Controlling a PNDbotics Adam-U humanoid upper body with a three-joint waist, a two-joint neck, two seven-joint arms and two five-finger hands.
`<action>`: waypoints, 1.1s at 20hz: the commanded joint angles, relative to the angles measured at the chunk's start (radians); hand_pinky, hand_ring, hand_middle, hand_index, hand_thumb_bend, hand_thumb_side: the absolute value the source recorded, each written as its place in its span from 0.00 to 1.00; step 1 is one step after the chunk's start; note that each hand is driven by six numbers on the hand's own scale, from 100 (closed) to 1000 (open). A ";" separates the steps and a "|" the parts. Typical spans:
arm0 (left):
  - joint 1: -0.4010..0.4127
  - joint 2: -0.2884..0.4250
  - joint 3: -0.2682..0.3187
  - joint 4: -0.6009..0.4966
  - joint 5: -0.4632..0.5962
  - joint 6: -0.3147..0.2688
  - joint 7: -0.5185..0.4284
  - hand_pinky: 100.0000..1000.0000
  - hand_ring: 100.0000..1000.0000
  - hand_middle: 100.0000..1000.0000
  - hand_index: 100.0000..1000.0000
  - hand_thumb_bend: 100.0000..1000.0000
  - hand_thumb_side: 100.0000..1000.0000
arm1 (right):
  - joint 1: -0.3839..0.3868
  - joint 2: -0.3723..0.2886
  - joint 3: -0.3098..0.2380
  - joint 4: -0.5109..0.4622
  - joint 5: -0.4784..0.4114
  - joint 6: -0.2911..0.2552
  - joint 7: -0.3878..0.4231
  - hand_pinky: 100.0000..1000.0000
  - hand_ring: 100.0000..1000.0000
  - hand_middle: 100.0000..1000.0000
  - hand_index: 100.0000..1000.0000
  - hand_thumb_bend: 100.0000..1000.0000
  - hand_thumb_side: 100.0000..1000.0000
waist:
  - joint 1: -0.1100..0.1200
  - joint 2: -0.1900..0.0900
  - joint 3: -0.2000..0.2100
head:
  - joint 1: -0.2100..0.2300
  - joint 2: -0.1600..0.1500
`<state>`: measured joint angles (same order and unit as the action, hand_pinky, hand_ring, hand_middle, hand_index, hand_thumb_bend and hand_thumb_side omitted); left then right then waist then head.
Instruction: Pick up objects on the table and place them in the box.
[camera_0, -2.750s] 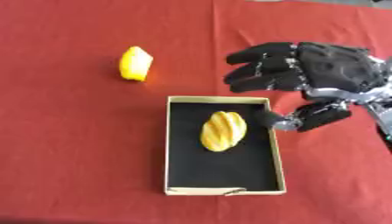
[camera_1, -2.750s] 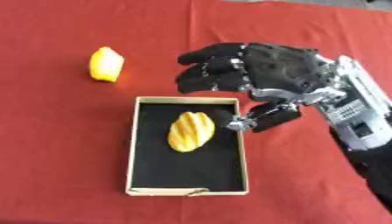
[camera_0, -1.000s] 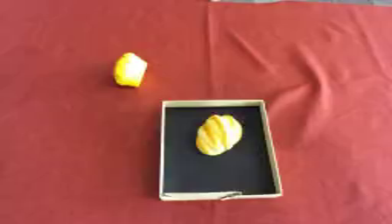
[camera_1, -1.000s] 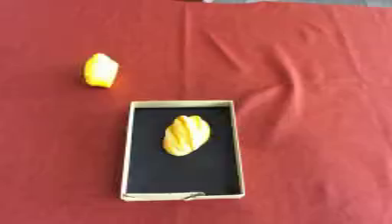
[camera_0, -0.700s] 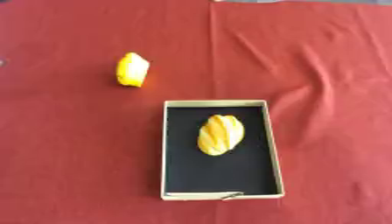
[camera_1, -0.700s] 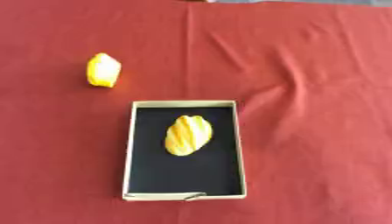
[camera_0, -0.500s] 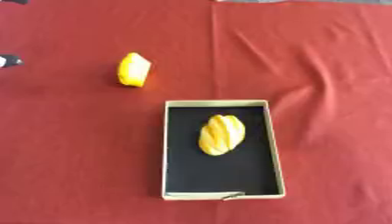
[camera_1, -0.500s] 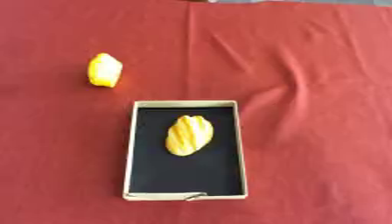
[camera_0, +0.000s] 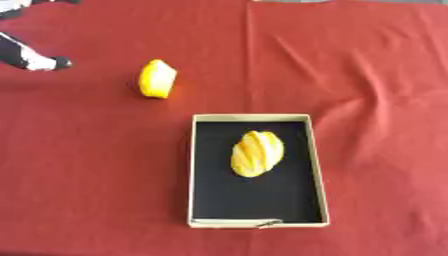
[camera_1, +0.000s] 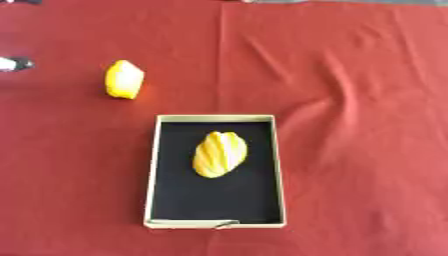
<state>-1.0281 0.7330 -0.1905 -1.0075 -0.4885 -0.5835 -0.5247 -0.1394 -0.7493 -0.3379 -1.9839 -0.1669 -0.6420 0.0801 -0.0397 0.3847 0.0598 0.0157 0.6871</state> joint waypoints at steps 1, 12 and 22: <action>-0.032 -0.006 -0.007 0.008 0.000 -0.145 -0.150 0.98 0.96 0.94 0.97 0.41 0.37 | -0.010 -0.017 -0.008 -0.016 -0.016 0.007 0.010 0.94 0.95 0.75 0.82 0.00 0.36 | 0.004 -0.023 -0.003 | 0.011 0.008; -0.038 -0.055 -0.070 -0.016 0.107 -0.179 -0.283 1.00 0.97 0.95 0.96 0.40 0.47 | -0.019 -0.001 -0.011 -0.016 -0.046 0.055 0.029 0.95 0.95 0.75 0.81 0.00 0.43 | 0.018 -0.032 -0.011 | 0.017 0.039; -0.026 -0.093 -0.082 -0.003 0.162 -0.156 -0.364 1.00 0.97 0.96 0.96 0.37 0.52 | -0.039 0.005 -0.004 -0.016 -0.083 0.086 0.046 0.95 0.94 0.74 0.81 0.00 0.44 | 0.031 -0.051 -0.024 | 0.017 0.079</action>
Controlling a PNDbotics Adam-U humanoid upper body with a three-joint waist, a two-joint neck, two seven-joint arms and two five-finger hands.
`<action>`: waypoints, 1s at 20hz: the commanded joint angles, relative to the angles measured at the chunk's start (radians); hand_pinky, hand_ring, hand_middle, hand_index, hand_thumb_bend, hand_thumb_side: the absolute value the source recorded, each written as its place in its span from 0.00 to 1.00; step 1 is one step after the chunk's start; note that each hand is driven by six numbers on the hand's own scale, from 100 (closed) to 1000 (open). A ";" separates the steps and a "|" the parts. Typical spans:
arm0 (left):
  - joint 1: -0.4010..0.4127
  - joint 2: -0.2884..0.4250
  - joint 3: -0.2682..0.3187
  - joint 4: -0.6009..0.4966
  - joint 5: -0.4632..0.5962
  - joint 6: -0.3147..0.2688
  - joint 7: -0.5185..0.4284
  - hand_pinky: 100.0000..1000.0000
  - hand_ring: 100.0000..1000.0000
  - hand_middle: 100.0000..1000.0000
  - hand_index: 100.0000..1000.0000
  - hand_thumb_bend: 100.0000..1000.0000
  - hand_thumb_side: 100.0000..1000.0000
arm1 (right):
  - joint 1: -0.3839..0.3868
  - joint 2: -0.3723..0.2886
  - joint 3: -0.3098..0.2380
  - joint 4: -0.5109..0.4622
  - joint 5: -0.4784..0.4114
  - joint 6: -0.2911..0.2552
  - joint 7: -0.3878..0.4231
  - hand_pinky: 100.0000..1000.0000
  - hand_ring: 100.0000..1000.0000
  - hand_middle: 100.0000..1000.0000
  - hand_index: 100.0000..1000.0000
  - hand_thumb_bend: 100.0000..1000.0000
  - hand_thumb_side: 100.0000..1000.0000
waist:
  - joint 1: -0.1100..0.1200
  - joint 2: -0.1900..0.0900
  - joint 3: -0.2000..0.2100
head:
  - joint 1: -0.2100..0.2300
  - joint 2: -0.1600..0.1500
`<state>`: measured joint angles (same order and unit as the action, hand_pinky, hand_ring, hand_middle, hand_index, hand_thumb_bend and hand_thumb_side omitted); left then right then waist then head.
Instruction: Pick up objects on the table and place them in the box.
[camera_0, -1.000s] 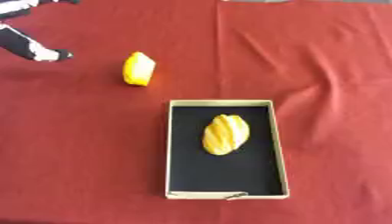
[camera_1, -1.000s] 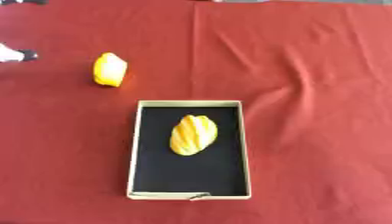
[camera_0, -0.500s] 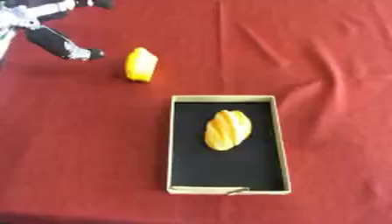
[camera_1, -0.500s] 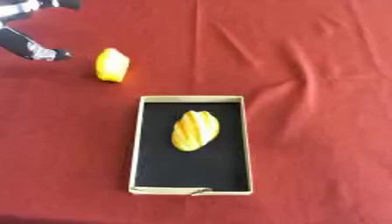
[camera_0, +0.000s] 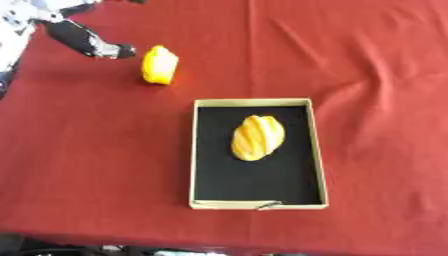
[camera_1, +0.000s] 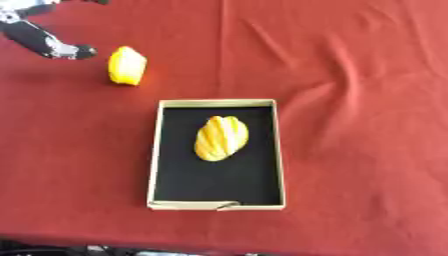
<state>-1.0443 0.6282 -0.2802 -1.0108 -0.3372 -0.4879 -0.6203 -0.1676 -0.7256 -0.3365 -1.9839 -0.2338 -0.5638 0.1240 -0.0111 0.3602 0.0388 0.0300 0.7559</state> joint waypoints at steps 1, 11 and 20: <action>-0.007 0.009 0.009 0.005 0.012 -0.249 -0.272 1.00 0.97 0.96 0.96 0.37 0.52 | -0.012 -0.017 -0.006 -0.016 -0.019 0.011 0.004 0.95 0.94 0.74 0.81 0.00 0.44 | 0.003 -0.026 -0.005 | 0.004 0.012; 0.008 -0.018 0.002 0.022 -0.010 -0.251 -0.287 1.00 0.98 0.96 0.96 0.37 0.54 | -0.020 0.000 -0.011 -0.016 -0.033 0.034 0.021 0.95 0.94 0.74 0.81 0.00 0.45 | 0.006 -0.018 -0.013 | -0.013 -0.018; 0.004 -0.049 0.008 0.029 -0.109 -0.254 -0.267 1.00 0.98 0.96 0.96 0.38 0.49 | -0.022 0.012 -0.010 -0.016 -0.039 0.043 0.034 0.95 0.94 0.74 0.80 0.00 0.45 | 0.000 -0.014 -0.018 | -0.022 -0.074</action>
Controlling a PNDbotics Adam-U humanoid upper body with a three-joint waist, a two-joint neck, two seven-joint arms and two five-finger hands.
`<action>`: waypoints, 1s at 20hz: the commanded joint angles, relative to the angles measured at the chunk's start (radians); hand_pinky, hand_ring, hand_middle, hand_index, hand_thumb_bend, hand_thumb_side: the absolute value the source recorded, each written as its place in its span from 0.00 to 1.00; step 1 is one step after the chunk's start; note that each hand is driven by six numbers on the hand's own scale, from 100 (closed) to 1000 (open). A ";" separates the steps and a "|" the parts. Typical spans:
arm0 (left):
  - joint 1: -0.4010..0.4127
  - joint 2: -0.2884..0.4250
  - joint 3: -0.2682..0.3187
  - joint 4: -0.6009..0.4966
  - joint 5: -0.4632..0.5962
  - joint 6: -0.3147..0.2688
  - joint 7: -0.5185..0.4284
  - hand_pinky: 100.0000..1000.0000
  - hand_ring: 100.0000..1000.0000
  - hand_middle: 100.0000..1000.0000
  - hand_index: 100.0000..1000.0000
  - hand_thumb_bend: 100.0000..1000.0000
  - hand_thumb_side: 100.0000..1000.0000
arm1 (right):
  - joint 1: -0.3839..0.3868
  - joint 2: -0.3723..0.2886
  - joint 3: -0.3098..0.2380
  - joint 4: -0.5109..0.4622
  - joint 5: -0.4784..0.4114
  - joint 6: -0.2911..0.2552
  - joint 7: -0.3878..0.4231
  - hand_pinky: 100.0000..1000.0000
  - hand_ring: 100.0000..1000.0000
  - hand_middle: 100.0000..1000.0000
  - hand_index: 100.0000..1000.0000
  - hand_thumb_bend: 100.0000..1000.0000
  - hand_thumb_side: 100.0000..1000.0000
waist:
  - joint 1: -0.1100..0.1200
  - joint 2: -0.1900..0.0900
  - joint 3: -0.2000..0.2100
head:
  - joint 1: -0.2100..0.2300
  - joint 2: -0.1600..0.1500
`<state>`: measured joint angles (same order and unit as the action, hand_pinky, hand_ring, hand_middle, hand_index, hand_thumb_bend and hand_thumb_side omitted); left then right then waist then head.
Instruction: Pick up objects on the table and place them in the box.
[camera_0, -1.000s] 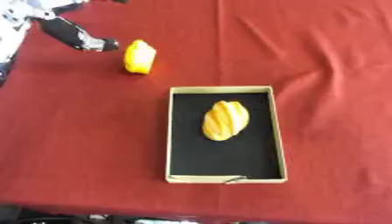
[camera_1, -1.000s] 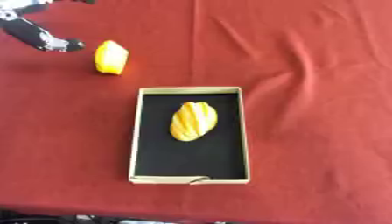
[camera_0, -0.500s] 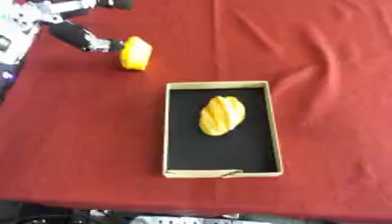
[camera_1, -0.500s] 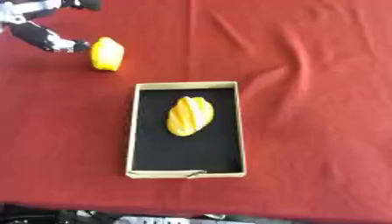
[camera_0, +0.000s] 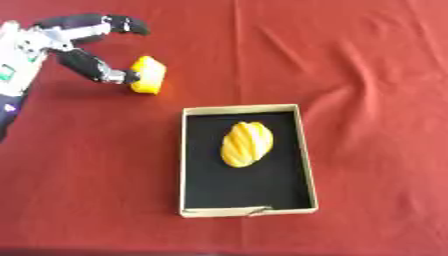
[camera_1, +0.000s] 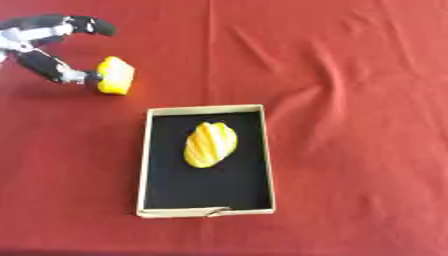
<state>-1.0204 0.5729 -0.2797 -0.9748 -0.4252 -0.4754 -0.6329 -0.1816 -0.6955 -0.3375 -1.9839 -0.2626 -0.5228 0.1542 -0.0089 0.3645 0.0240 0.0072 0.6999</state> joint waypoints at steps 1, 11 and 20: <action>-0.020 0.000 0.007 -0.004 -0.024 -0.266 -0.252 1.00 0.98 0.96 0.96 0.38 0.50 | -0.009 -0.017 -0.009 -0.016 -0.011 0.003 0.006 0.95 0.94 0.74 0.80 0.00 0.45 | -0.003 -0.018 -0.004 | 0.002 -0.019; -0.029 -0.054 0.030 0.037 -0.108 -0.250 -0.259 0.97 0.96 0.94 0.95 0.37 0.44 | -0.020 0.000 -0.007 -0.016 -0.025 0.022 0.024 0.96 0.95 0.74 0.80 0.00 0.46 | -0.004 -0.010 -0.013 | 0.018 -0.027; -0.025 -0.067 0.036 0.057 -0.136 -0.255 -0.215 0.88 0.87 0.85 0.89 0.08 0.21 | -0.019 0.007 -0.007 -0.016 -0.030 0.035 0.037 0.97 0.95 0.74 0.80 0.00 0.46 | -0.004 -0.009 -0.015 | 0.022 -0.029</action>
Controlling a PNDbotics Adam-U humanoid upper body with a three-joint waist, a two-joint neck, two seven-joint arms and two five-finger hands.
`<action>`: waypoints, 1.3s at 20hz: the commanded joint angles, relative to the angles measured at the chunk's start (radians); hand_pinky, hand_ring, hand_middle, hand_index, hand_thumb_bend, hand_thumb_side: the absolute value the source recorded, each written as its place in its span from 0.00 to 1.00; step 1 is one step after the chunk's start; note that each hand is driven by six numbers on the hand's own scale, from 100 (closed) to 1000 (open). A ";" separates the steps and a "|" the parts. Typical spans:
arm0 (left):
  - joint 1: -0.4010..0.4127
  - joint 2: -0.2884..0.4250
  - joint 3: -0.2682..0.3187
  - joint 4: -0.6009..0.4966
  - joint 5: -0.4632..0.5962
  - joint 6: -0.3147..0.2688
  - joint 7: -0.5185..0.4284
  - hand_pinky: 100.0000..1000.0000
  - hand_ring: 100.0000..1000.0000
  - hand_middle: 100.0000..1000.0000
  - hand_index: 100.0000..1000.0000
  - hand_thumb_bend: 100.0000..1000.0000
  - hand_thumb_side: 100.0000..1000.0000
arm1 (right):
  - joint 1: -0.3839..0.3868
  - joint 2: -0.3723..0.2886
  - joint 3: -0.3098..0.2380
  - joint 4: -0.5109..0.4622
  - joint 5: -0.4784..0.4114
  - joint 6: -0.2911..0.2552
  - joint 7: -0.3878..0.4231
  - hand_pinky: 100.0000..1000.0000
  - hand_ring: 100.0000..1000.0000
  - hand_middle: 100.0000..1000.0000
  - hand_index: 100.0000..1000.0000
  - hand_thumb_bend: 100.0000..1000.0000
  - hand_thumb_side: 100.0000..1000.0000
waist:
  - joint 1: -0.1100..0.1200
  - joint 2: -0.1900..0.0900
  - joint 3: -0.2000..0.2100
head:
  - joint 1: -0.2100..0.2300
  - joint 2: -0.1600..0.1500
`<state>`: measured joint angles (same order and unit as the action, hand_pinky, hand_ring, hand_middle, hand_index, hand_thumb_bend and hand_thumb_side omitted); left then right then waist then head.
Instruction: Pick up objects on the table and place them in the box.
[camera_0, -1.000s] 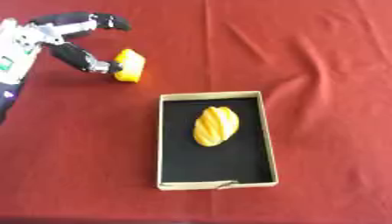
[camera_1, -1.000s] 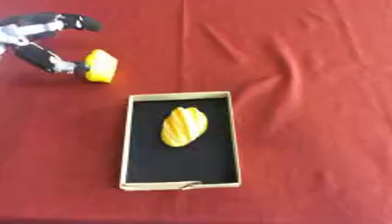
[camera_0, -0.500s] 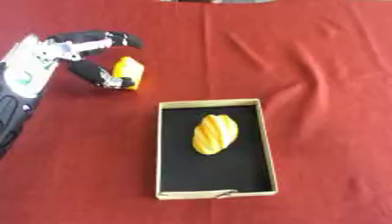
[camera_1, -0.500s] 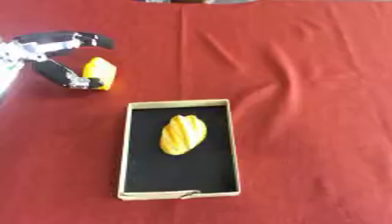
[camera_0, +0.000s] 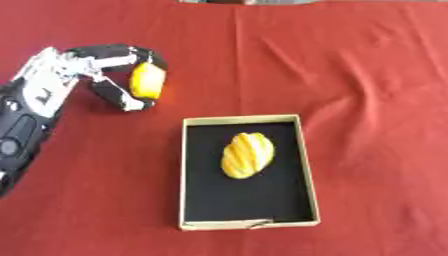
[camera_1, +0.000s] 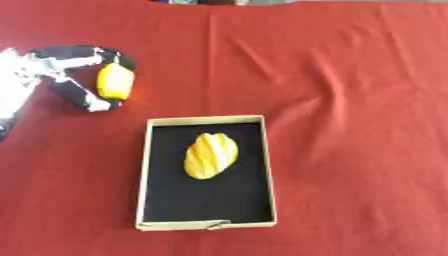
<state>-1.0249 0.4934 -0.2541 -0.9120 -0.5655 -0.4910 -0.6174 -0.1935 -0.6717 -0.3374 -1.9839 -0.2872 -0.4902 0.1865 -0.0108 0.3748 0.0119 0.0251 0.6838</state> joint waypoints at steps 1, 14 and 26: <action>-0.021 0.012 0.011 -0.008 0.011 -0.234 -0.224 0.87 0.86 0.84 0.88 0.06 0.21 | -0.006 -0.015 -0.006 -0.016 -0.005 0.003 0.007 0.97 0.95 0.74 0.80 0.00 0.46 | -0.002 -0.019 -0.002 | 0.005 -0.013; -0.031 0.044 -0.035 -0.330 0.100 -0.150 -0.106 0.72 0.66 0.70 0.75 0.00 0.00 | 0.006 -0.014 -0.014 -0.016 -0.002 0.006 0.002 0.97 0.95 0.74 0.80 0.00 0.46 | -0.004 -0.023 0.010 | -0.001 -0.008; 0.036 -0.015 -0.207 -0.661 0.181 -0.065 -0.193 0.71 0.65 0.68 0.75 0.00 0.00 | 0.024 -0.025 -0.021 -0.016 0.006 -0.009 -0.021 0.96 0.94 0.73 0.80 0.00 0.46 | -0.007 -0.032 0.032 | -0.007 0.005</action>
<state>-0.9762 0.4762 -0.4574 -1.5388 -0.3990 -0.4396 -0.6691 -0.1662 -0.6644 -0.3447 -1.9839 -0.2855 -0.4975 0.1703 -0.0151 0.3682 0.0441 0.0192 0.6860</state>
